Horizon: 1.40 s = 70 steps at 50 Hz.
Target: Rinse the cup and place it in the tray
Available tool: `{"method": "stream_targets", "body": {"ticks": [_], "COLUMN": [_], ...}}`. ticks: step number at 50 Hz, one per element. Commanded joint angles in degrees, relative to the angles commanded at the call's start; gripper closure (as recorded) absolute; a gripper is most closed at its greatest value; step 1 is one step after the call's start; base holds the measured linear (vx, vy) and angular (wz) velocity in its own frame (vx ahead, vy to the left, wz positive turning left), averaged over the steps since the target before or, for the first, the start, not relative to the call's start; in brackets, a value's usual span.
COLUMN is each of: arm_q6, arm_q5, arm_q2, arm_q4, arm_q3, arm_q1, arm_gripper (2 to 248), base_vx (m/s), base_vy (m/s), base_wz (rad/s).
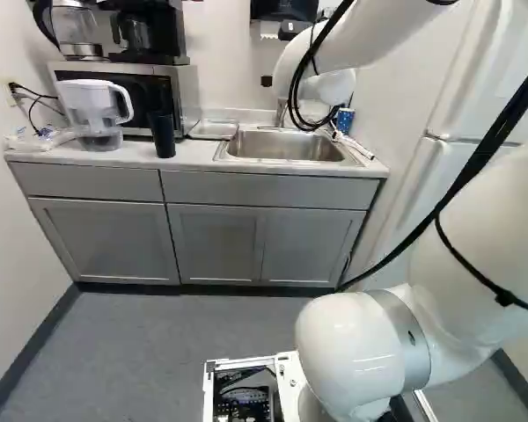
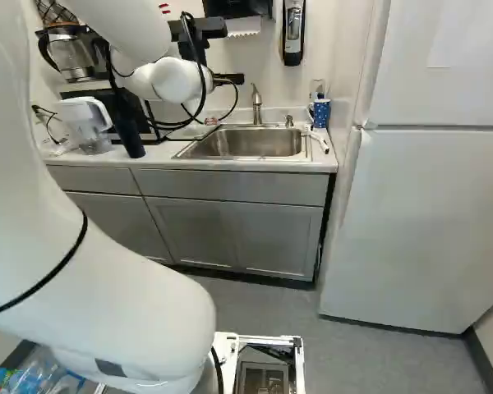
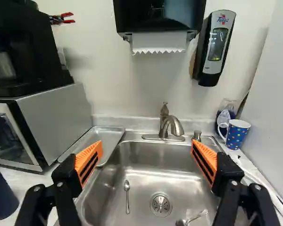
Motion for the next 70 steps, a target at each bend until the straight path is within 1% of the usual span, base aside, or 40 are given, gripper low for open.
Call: {"method": "stream_targets", "body": {"ticks": [39, 70], "arm_q6": [0.0, 0.0], "arm_q5": [0.0, 0.0], "arm_q2": [0.0, 0.0], "arm_q4": [0.0, 0.0], "arm_q3": [0.0, 0.0], "arm_q1": [0.0, 0.0], "arm_gripper": [3, 3], "base_vx": [0.125, 0.123], "base_vy": [-0.047, -0.001], "base_wz": [0.003, 0.004]}}
